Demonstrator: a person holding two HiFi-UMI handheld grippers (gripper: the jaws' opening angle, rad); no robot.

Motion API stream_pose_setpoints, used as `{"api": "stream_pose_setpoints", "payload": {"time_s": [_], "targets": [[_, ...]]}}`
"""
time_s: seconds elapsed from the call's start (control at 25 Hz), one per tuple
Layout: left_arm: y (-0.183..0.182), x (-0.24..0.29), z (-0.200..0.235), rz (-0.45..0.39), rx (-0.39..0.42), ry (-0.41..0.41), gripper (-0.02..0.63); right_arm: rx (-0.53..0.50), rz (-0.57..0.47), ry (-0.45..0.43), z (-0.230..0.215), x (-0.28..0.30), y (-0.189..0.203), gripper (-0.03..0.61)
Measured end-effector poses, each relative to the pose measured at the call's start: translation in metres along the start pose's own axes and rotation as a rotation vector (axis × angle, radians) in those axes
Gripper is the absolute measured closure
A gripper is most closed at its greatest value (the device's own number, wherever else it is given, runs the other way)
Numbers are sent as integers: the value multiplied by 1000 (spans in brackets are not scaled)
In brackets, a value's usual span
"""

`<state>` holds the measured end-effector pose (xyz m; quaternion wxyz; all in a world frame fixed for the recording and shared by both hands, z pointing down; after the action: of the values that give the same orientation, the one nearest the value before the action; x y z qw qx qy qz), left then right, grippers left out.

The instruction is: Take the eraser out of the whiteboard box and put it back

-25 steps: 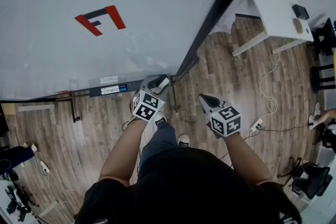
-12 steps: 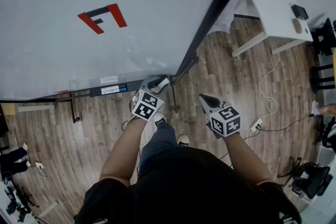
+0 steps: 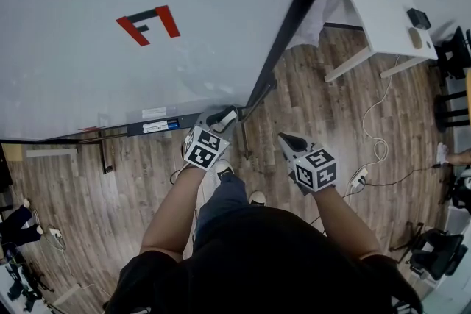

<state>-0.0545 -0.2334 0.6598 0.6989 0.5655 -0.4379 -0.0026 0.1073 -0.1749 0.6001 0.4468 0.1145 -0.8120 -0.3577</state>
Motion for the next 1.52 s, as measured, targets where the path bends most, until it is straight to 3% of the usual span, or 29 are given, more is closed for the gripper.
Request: {"api": "stream_pose_setpoints", "payload": {"time_s": [1.0,1.52], "targets": [[-57,-62,-10,-114,27,-112,469,-58,-33,-24,15,-43,6,588],[-64,-96,-29,-110,50,-176,469,-68,-72,-24,19,-70,9,588]]}}
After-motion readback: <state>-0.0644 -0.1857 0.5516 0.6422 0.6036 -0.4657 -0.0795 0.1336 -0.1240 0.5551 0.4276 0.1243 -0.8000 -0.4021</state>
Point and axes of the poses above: the fingertips, and each gripper's own axes: x forward along the fingers, z to its left, y out of its underside, the point moved 3 cm from there along -x, backward along the fingers, and after that the axes turned 7 degrees about x, right-handed, at the moved point
